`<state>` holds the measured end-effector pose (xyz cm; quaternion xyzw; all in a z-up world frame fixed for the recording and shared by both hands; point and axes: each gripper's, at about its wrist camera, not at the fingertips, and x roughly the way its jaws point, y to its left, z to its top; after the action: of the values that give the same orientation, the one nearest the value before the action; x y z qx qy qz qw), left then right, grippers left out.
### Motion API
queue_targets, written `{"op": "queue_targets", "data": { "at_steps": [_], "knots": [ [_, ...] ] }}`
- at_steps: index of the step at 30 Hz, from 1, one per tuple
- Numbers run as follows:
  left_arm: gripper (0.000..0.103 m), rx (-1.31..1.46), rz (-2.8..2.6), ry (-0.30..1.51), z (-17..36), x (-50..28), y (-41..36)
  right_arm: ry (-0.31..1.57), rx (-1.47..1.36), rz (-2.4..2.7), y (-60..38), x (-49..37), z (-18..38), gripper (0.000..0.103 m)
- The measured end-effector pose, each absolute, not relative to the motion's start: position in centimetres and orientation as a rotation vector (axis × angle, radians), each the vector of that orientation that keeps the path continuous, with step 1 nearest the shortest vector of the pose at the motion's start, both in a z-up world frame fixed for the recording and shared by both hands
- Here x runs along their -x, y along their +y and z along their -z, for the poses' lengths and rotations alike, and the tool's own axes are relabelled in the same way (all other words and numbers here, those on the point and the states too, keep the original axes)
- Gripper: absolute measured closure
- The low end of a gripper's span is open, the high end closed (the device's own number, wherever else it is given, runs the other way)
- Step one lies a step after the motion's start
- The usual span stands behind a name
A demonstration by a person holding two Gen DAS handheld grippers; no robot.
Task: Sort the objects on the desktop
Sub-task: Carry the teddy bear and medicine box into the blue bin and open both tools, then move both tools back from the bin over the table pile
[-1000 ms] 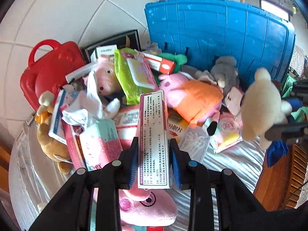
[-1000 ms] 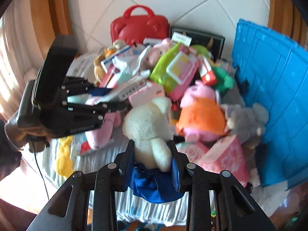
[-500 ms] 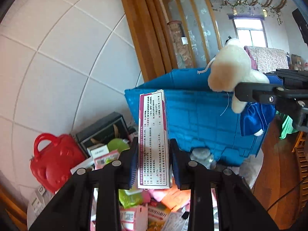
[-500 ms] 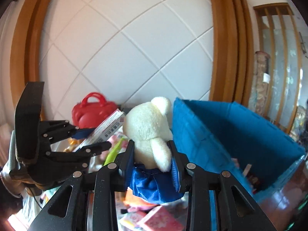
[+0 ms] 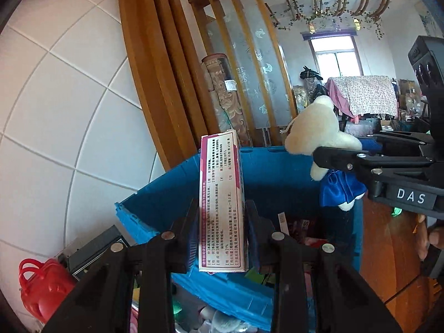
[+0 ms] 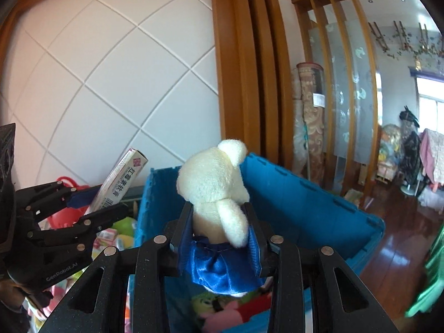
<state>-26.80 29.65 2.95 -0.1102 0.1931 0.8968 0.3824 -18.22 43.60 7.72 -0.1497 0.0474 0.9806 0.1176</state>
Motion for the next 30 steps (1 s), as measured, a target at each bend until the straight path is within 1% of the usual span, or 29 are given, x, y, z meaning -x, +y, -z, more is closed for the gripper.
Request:
{"op": "queue_targets", "data": {
  "at_steps": [1,3,4,5,6,8,9,10,11,13,14,15,17,25,30],
  "knots": [
    [0.073,0.291,-2.299,0.495,-3.1,26.8,30.7,0.142,0.439,-2.865,44.5,18.8,-7.7,0.068],
    [0.072,0.333,-2.299,0.502,-3.5,27.4,32.6,0.154,0.435,-2.845,46.3,19.4,-7.6,0.06],
    [0.071,0.342,-2.318,0.514,-3.5,27.5,33.3,0.162,0.444,-2.837,47.2,19.6,-7.5,0.05],
    [0.066,0.34,-2.354,0.531,-3.8,27.5,34.0,0.176,0.433,-2.83,48.1,19.6,-7.4,0.025],
    [0.061,0.333,-2.388,0.547,-4.0,27.5,34.5,0.19,0.409,-2.831,48.9,19.5,-7.5,0.019],
    [0.038,0.303,-2.434,0.529,-4.7,27.4,34.7,0.212,0.38,-2.836,49.9,19.1,-7.7,0.019],
    [0.032,0.293,-2.453,0.497,-5.0,27.3,34.4,0.22,0.365,-2.839,50.2,18.7,-7.8,0.019],
    [0.021,0.289,-2.474,0.464,-5.3,27.2,34.1,0.227,0.353,-2.842,50.5,18.4,-7.8,0.019],
    [0.017,0.283,-2.494,0.438,-5.4,27.0,33.7,0.236,0.343,-2.847,50.8,18.0,-7.8,0.019],
    [0.015,0.282,-2.529,0.414,-5.5,27.0,33.0,0.258,0.339,-2.856,51.0,17.6,-7.7,0.017],
    [0.015,0.288,-2.544,0.415,-5.3,26.8,32.8,0.271,0.338,-2.863,51.2,17.4,-7.6,0.015],
    [0.015,0.29,-2.56,0.417,-5.2,26.7,32.5,0.286,0.338,-2.869,51.3,17.2,-7.5,0.011],
    [0.015,0.289,-2.591,0.421,-4.6,26.1,32.1,0.311,0.326,-2.885,51.1,16.5,-7.2,0.007],
    [0.015,0.312,-2.693,0.405,-2.9,25.1,27.2,0.274,0.315,-2.977,48.3,14.0,-6.5,0.004],
    [0.015,0.336,-2.72,0.397,-1.9,24.8,23.9,0.257,0.362,-3.026,44.9,13.5,-6.0,0.003]
  ]
}}
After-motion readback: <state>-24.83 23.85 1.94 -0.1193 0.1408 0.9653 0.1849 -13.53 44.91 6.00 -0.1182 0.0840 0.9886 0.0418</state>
